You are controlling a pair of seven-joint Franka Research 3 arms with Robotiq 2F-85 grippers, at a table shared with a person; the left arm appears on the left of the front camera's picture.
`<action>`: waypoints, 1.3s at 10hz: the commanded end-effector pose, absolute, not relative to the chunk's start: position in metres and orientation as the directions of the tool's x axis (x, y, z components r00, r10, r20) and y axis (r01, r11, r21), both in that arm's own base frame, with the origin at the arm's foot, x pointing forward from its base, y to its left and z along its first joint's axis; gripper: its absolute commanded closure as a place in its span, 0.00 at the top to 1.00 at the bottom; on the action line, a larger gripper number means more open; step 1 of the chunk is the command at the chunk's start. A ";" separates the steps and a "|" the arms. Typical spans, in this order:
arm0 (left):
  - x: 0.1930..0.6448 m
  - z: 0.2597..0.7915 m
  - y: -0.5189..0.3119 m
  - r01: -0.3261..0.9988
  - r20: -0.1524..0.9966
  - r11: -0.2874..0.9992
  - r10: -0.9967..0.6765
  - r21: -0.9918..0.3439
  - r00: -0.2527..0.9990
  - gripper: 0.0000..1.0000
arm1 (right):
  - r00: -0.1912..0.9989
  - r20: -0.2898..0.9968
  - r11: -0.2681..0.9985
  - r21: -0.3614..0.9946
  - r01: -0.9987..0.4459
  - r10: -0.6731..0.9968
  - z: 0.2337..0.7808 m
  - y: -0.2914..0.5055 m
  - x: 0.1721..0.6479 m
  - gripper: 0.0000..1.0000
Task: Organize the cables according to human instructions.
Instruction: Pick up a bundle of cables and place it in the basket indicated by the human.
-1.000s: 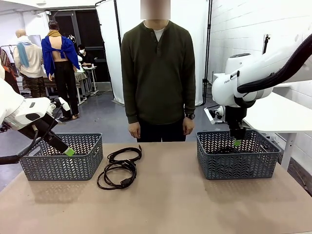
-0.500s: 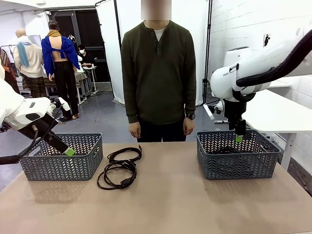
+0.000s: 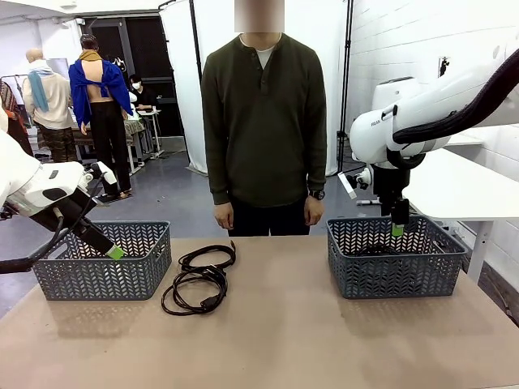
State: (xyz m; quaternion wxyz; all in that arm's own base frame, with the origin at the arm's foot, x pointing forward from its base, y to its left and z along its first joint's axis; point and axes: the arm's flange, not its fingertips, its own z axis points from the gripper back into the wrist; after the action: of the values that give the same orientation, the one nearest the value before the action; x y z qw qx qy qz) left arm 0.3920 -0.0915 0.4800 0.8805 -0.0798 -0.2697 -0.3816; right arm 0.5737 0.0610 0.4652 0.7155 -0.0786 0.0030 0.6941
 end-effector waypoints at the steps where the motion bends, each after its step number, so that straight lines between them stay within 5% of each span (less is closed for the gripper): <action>1: 0.393 0.480 -0.090 0.713 0.543 0.699 -0.618 0.048 0.569 1.00 | 0.034 -0.113 0.022 -0.107 -0.994 0.993 0.465 0.061 0.574 1.00; 4: 0.393 0.480 -0.090 0.713 0.543 0.699 -0.618 0.048 0.569 1.00 | 0.088 -0.065 0.081 -0.111 -0.991 0.994 0.473 0.066 0.570 1.00; 13: 0.393 0.480 -0.090 0.713 0.543 0.699 -0.618 0.048 0.569 1.00 | 0.316 0.245 0.347 -0.094 -0.933 0.917 0.503 0.121 0.449 1.00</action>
State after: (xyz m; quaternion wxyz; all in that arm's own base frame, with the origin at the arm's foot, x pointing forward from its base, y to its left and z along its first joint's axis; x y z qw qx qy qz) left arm 0.3920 -0.0915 0.4799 0.8805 -0.0798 -0.2696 -0.3816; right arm 0.4674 0.1193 0.5125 0.8088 0.0235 -0.0976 0.5795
